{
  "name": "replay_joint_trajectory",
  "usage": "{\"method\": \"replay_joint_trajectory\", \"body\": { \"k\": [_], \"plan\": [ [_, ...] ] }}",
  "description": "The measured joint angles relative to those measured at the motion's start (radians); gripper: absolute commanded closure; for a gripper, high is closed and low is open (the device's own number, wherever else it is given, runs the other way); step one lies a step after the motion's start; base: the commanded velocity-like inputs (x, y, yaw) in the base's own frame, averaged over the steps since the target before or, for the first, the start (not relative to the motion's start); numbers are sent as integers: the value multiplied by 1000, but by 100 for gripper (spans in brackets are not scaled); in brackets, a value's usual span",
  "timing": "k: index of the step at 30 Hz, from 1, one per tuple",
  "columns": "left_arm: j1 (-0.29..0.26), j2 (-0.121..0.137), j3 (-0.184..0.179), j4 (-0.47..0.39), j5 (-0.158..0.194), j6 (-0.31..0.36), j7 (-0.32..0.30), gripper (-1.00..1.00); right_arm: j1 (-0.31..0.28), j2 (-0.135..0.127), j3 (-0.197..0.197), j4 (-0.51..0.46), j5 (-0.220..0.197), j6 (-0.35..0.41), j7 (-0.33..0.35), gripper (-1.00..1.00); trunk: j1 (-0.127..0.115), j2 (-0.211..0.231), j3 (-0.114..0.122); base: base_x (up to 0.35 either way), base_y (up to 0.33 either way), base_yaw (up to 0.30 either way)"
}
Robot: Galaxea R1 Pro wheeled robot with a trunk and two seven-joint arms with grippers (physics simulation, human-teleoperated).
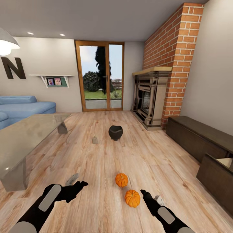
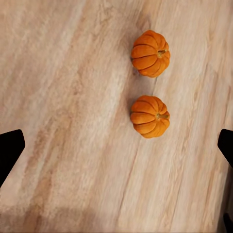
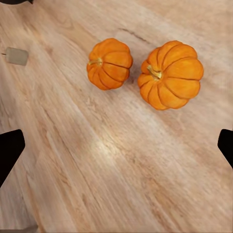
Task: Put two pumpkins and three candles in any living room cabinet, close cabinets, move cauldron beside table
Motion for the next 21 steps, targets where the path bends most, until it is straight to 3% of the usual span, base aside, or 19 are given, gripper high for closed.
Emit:
{"method": "replay_joint_trajectory", "body": {
  "k": [5, 21],
  "plan": [
    [0, 0, -1, 1, 0, 0, 0, -100, 0, 0, 0, 0, 0, 0, 9, -100, 19, -35, -16, 0, 0, 0],
    [0, -1, -5, 2, 2, 0, 0, -100, 0, 1, 0, 1, 2, -6, 12, -100, 27, -39, -78, 0, 0, 0]
  ]
}}
